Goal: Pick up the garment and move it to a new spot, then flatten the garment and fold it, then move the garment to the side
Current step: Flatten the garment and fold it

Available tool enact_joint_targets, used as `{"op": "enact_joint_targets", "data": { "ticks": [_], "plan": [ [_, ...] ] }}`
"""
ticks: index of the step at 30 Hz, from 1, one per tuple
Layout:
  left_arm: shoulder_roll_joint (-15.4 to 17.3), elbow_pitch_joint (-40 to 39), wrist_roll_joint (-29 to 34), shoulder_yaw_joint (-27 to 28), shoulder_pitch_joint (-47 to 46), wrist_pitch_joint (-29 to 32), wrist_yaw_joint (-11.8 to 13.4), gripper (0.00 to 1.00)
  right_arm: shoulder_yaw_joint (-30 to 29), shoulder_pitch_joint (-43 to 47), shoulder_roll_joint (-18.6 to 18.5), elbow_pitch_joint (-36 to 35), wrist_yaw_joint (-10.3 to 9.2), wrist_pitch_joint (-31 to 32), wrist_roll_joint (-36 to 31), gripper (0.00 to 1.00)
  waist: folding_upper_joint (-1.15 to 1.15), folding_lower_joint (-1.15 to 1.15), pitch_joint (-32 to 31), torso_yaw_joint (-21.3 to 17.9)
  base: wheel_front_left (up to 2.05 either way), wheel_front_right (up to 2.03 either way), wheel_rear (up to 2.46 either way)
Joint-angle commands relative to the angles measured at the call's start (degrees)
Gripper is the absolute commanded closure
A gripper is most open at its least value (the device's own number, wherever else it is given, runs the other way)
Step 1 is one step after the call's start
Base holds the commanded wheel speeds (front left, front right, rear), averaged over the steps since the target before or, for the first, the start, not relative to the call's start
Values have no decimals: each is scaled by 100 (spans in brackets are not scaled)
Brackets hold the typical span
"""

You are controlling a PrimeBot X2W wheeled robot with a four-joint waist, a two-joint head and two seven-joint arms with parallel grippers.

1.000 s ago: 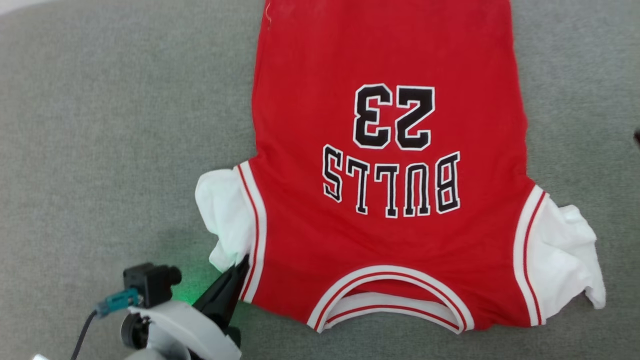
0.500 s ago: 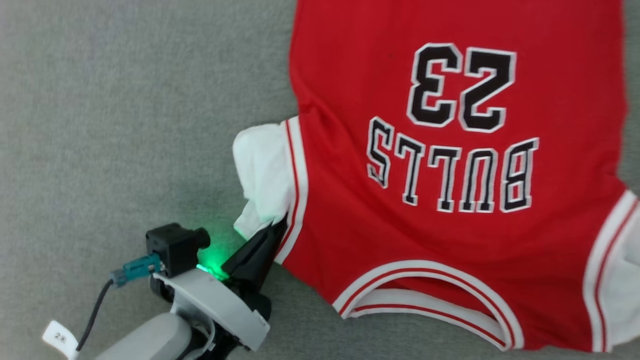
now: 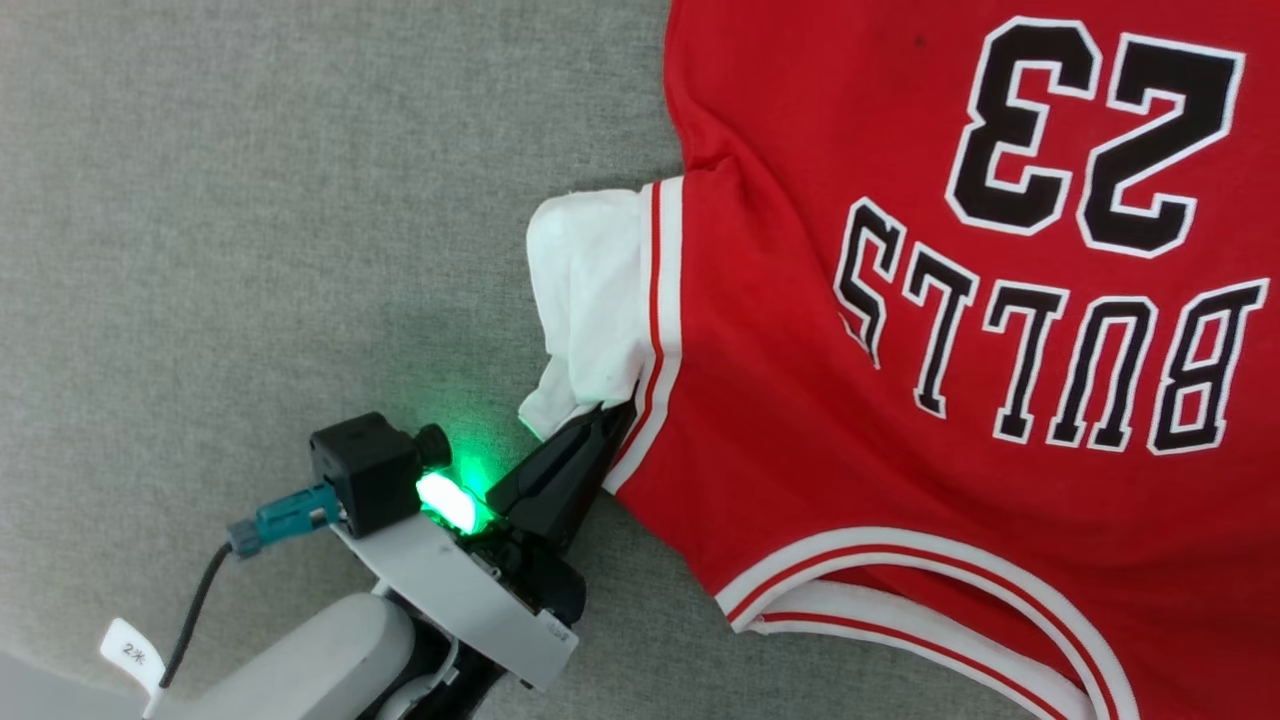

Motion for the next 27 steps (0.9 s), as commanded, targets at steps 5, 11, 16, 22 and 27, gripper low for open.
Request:
{"op": "enact_joint_targets", "data": {
  "ticks": [5, 11, 16, 22, 27],
  "plan": [
    [29, 832, -119, 29, 44, 165, 125, 100, 260, 384, 216, 465, 6, -12, 98, 100, 0, 0, 107, 75, 0, 0, 0],
    [55, 862, -116, 116, 81, 112, 138, 100, 280, 496, 63, 588, 4, -310, 200, 100, 0, 0, -103, -52, 0, 0, 0],
    [85, 826, -176, 228, 205, 58, 166, 100, 508, 792, -104, 363, 2, -646, 557, 100, 0, 0, -430, -173, 0, 0, 0],
    [284, 770, -46, 320, 369, 15, 356, 100, 961, 1863, -778, -644, -2, -879, 1335, 100, 0, 0, -955, -414, 0, 0, 0],
    [392, 540, -71, 356, 579, 8, 505, 100, 892, 3251, -1288, -1780, -2, -848, 1998, 100, 0, 0, -1393, -731, 0, 0, 0]
  ]
}}
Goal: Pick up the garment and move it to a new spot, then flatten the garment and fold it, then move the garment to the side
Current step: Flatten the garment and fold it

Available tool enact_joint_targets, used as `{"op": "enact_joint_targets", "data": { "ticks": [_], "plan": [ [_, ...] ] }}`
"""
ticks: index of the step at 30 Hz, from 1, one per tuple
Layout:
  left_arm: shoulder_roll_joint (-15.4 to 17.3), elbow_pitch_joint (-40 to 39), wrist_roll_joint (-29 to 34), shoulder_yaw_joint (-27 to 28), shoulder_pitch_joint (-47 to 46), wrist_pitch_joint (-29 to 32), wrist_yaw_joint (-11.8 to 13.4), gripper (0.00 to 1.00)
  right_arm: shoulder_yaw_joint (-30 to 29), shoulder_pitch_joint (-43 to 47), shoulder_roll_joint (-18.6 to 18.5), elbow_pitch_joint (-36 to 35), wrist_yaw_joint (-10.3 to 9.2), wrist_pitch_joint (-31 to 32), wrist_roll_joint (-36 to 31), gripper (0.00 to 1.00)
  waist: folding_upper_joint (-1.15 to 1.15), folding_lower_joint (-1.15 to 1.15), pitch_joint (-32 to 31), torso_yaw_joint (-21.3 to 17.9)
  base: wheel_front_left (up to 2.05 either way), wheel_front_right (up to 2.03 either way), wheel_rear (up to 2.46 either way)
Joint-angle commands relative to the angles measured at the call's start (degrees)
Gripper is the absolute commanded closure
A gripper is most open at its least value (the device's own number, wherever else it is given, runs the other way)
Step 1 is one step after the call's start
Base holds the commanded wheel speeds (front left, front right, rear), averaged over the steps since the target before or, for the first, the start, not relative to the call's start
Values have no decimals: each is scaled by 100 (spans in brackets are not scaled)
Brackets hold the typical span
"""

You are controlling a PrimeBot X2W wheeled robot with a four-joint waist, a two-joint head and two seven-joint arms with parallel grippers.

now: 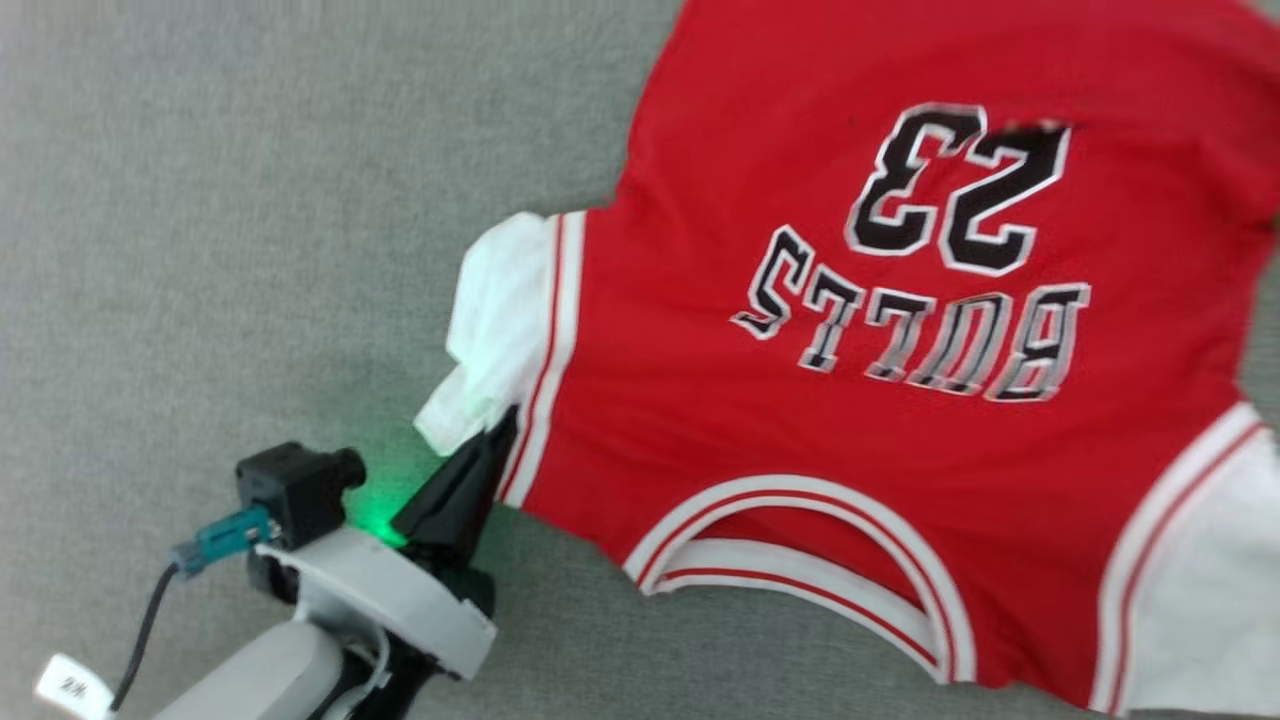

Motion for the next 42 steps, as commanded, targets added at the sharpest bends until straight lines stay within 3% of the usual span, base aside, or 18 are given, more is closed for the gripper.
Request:
{"op": "enact_joint_targets", "data": {
  "ticks": [1, 7, 15, 21, 27, 28, 29, 30, 32, 42],
  "plan": [
    [129, 70, -8, 15, 167, 38, 131, 100, -72, 683, -110, -169, -10, 132, 139, 100, 0, 0, -462, -412, 0, 0, 0],
    [327, -163, -65, 130, 330, 34, 302, 100, -764, 2434, -138, -1414, -10, 295, 505, 100, 0, 0, -752, -753, 0, 0, 0],
    [503, -423, -64, 158, 442, 110, 474, 100, -1526, 4432, 211, -2998, -10, 823, 493, 100, 0, 0, -888, -1062, 0, 0, 0],
    [546, -507, -46, 151, 478, 126, 521, 100, -1580, 5416, 687, -3773, -10, 1102, 311, 100, 0, 0, -870, -1179, 0, 0, 0],
    [562, -512, -14, 127, 437, 162, 525, 100, -1338, 5690, 985, -3880, -10, 998, 141, 100, 0, 0, -881, -1225, 0, 0, 0],
    [565, -507, -11, 121, 439, 165, 528, 100, -1325, 5655, 1021, -3860, -10, 917, 95, 83, 0, 0, -894, -1229, 0, 0, 0],
    [567, -506, -7, 114, 446, 173, 532, 100, -1343, 5607, 1042, -3856, -10, 811, 36, 6, 0, 0, -909, -1234, 0, 0, 0],
    [572, -506, -5, 109, 456, 178, 534, 100, -1403, 5542, 1091, -3854, -10, 693, -22, 0, 0, 0, -925, -1237, 0, 0, 0],
    [579, -511, -5, 103, 480, 168, 542, 100, -1546, 5481, 1166, -3865, -10, 527, -118, 0, 0, 0, -960, -1234, 0, 0, 0],
    [472, -608, 25, 48, 450, 164, 524, 100, -2308, 4739, 814, -4551, -10, 641, -228, 0, 0, 0, -972, -1064, 0, 0, 0]
  ]
}}
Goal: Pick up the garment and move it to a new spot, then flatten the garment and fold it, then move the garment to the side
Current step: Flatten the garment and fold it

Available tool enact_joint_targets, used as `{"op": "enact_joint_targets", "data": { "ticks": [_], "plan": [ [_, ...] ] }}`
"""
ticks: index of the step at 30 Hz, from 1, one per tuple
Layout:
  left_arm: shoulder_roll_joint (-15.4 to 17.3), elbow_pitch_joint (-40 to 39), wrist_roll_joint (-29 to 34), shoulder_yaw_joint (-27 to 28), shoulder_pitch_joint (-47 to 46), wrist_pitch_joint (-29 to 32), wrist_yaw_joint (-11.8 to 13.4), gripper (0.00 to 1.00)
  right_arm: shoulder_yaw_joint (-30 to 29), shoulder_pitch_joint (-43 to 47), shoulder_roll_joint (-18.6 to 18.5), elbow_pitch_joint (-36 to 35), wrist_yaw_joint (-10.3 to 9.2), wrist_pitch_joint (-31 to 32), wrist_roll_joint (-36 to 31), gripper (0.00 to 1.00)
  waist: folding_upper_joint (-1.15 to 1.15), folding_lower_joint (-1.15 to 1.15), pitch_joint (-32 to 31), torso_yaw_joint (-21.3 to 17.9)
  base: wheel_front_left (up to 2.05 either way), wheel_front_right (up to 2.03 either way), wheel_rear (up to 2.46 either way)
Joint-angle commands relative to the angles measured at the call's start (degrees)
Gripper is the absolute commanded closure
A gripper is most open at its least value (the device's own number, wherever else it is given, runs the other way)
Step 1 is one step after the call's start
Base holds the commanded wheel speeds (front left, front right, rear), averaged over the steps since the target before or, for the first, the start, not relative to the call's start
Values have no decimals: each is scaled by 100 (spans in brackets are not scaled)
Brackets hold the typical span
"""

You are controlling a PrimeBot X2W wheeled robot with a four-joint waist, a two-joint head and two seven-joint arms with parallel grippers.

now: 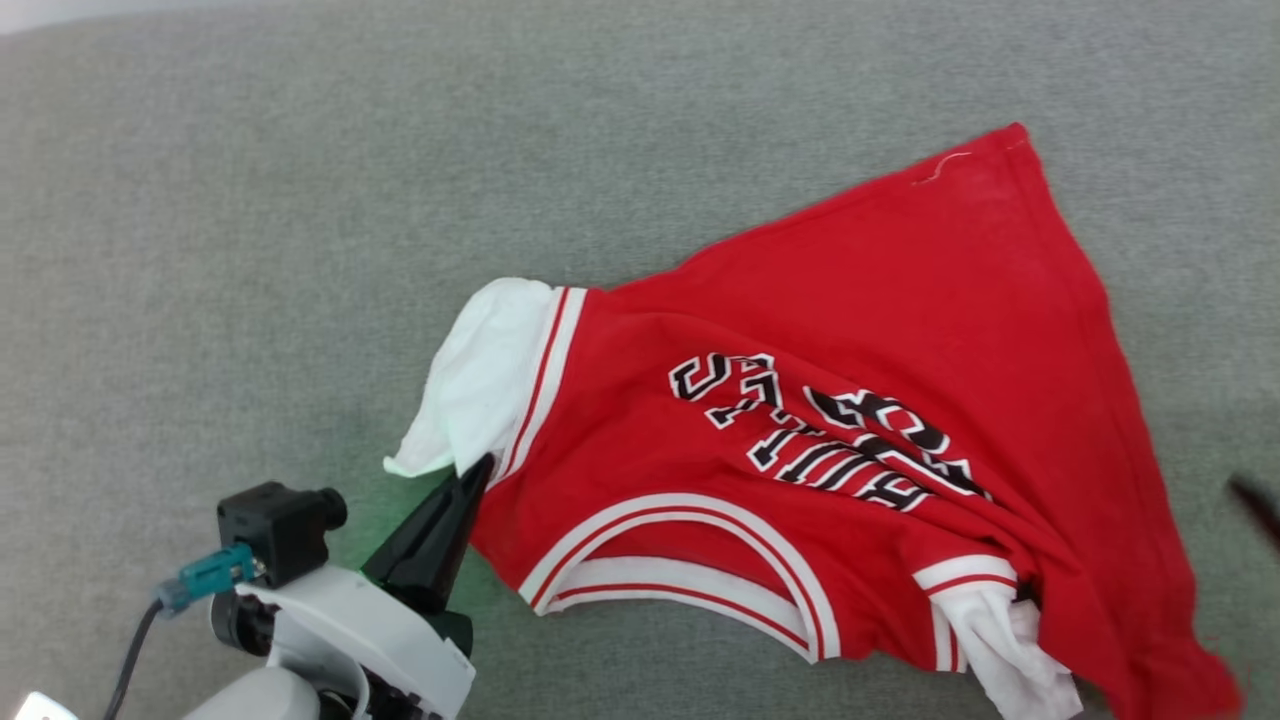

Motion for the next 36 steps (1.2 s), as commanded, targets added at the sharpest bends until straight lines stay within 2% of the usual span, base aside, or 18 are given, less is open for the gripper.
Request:
{"op": "enact_joint_targets", "data": {
  "ticks": [1, 6, 16, 20, 24, 25, 26, 27, 28, 36],
  "plan": [
    [-27, -18, 59, 10, -59, -18, -11, 100, -57, -199, -68, -39, -9, 13, -47, 0, 0, 0, 54, 83, 0, 0, 0],
    [-95, -49, 118, 13, -226, -1, -57, 100, -68, -1377, -132, 327, -9, -246, -441, 0, 0, 0, 316, 262, 0, 0, 0],
    [-308, 38, 273, -64, -755, 103, -271, 100, 1240, -3878, 73, 2616, -9, -468, -858, 0, 0, 0, 974, 653, 0, 0, 0],
    [-445, 144, 312, -95, -934, 107, -363, 100, 1652, -4337, 62, 3356, -9, -555, -862, 0, 0, 0, 1134, 814, 0, 0, 0],
    [-549, 265, 301, -100, -1012, 80, -419, 100, 2077, -4426, 49, 3896, -8, -617, -749, 0, 0, 0, 1192, 893, 0, 0, 0],
    [-570, 301, 297, -98, -1009, 71, -434, 100, 2185, -4413, 45, 3978, -8, -616, -672, 29, 0, 0, 1190, 900, 0, 0, 0],
    [-589, 327, 284, -91, -1005, 64, -440, 100, 2264, -4411, 44, 4059, -4, -635, -607, 65, 0, 0, 1181, 902, 0, 0, 0],
    [-596, 352, 262, -76, -996, 46, -450, 100, 2309, -4420, 53, 4118, -3, -682, -560, 95, 0, 0, 1162, 895, 0, 0, 0],
    [-596, 368, 242, -57, -987, 31, -473, 100, 2347, -4438, 52, 4176, -3, -720, -512, 100, 0, 0, 1138, 885, 0, 0, 0],
    [-498, 441, 236, 190, -976, -96, -558, 100, 2080, -4823, 106, 4456, -10, -1619, -313, 100, 0, 0, 854, 712, 0, 0, 0]
  ]
}}
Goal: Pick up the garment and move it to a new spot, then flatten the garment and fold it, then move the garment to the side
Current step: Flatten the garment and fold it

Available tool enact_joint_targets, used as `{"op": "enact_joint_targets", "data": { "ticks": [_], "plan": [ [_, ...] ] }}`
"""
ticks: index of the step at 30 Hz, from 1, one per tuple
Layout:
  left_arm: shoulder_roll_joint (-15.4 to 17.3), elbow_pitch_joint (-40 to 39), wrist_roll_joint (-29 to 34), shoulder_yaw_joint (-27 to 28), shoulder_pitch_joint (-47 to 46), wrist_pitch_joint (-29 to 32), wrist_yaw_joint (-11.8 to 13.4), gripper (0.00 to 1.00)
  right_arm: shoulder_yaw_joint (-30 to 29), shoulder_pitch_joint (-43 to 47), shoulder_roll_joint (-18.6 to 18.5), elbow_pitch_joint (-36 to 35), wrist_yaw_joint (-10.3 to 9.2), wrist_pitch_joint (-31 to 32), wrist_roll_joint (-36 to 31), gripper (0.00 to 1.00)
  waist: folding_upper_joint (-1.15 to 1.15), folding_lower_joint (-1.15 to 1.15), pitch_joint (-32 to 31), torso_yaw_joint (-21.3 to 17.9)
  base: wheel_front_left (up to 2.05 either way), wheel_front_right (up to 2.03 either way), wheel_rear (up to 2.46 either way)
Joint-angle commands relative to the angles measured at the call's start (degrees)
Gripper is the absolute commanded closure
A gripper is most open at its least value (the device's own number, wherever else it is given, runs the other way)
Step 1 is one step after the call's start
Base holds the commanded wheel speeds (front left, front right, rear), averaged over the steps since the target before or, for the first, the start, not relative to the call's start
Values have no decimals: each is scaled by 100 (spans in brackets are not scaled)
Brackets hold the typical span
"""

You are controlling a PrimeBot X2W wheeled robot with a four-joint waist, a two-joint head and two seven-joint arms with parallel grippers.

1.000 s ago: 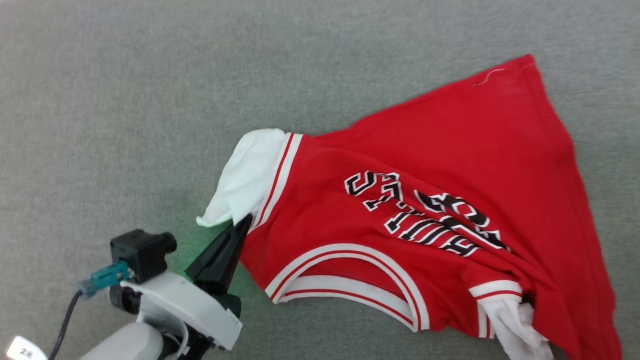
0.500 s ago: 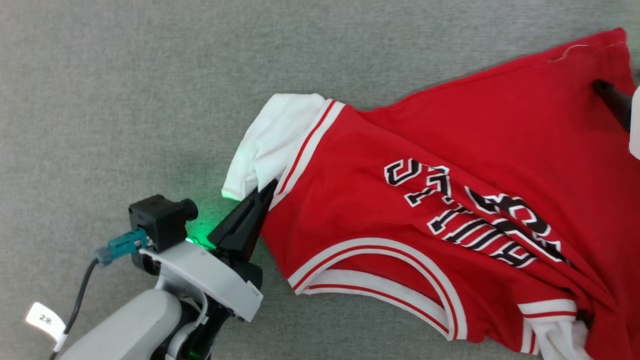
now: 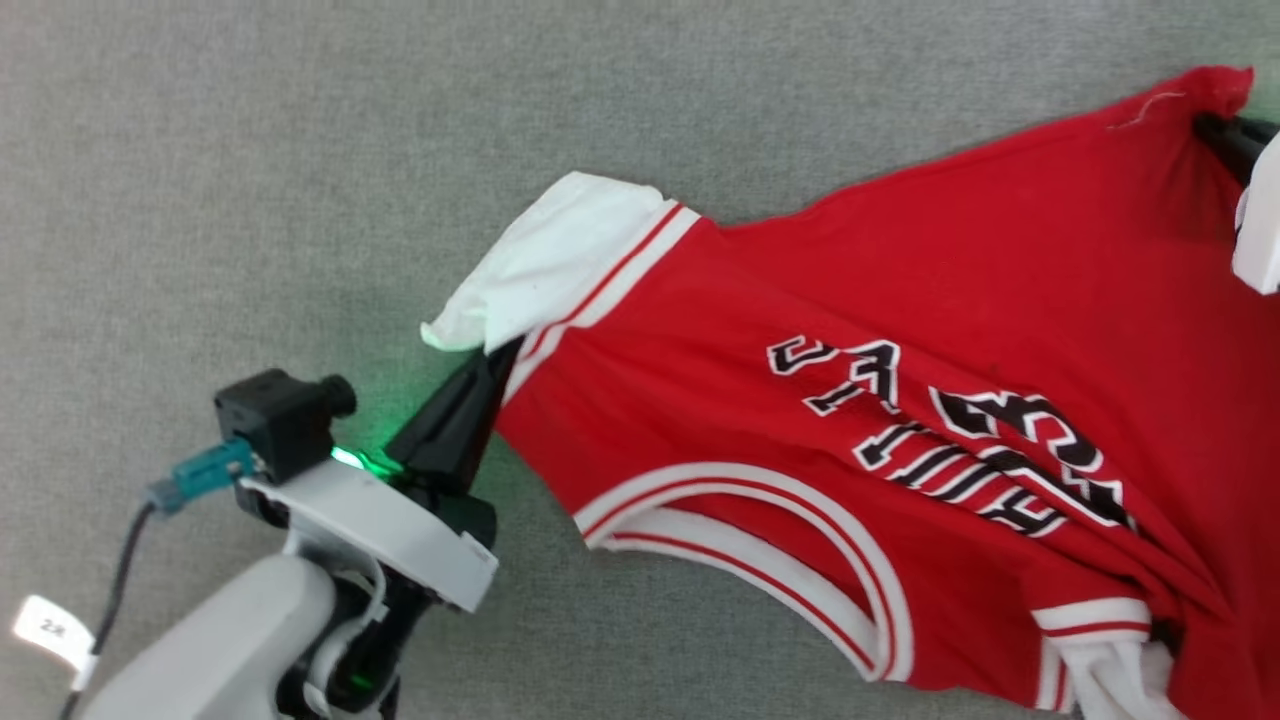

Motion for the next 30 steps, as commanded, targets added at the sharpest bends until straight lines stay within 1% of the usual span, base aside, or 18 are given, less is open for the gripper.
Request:
{"op": "enact_joint_targets", "data": {
  "ticks": [1, 3, 5, 7, 8, 11, 13, 15, 18, 21, 24, 27, 30],
  "plan": [
    [66, 27, 25, 84, -52, -50, -57, 100, -104, -142, 63, 85, -10, -240, 44, 100, 0, 0, -132, -109, 0, 0, 0],
    [152, 68, 100, 187, -237, -63, -121, 100, -274, -297, 161, 205, -10, -602, 21, 100, 0, 0, -186, -144, 0, 0, 0],
    [114, 116, -31, 326, -493, -62, -293, 100, -461, -460, 260, 406, -10, -939, -73, 100, 0, 0, -249, -149, 0, 0, 0],
    [206, 330, -27, 520, -890, -18, -422, 100, -675, -723, 408, 634, -10, -1245, -164, 100, 0, 0, -300, -165, 0, 0, 0],
    [160, 440, -146, 626, -1119, 7, -527, 100, -799, -899, 498, 761, -10, -1388, -229, 100, 0, 0, -321, -174, 0, 0, 0],
    [-100, 968, -755, 1093, -1900, 156, -838, 100, -1172, -1424, 735, 1170, -11, -1807, -453, 100, 0, 0, -365, -194, 0, 0, 0],
    [-212, 1509, -1084, 1390, -2517, 315, -922, 100, -1365, -1830, 912, 1430, -12, -2083, -638, 100, 0, 0, -350, -220, 0, 0, 0],
    [-240, 2062, -1008, 1453, -3218, 457, -956, 100, -1558, -2263, 1091, 1662, -13, -2361, -803, 100, 0, 0, -289, -261, 0, 0, 0],
    [-447, 2816, -865, 1456, -4273, 597, -1060, 100, -1857, -2920, 1267, 1971, -17, -2831, -1030, 100, 0, 0, -156, -309, 0, 0, 0],
    [-562, 3555, -652, 1503, -5286, 465, -1164, 100, -2105, -3508, 1407, 2281, -17, -3291, -1265, 100, 0, 0, -46, -344, 0, 0, 0],
    [-701, 4184, -519, 1655, -6130, 159, -1276, 100, -2362, -4034, 1463, 2562, -26, -3800, -1462, 100, 0, 0, -3, -397, 0, 0, 0],
    [-894, 4605, -598, 1845, -6598, -39, -1413, 100, -2529, -4350, 1492, 2899, -32, -4157, -1576, 100, 0, 0, -33, -410, 0, 0, 0],
    [-1015, 4845, -644, 1766, -6585, -70, -1534, 100, -2383, -4416, 1474, 3238, -32, -4290, -1641, 100, 0, 0, -78, -406, 0, 0, 0]
  ]
}}
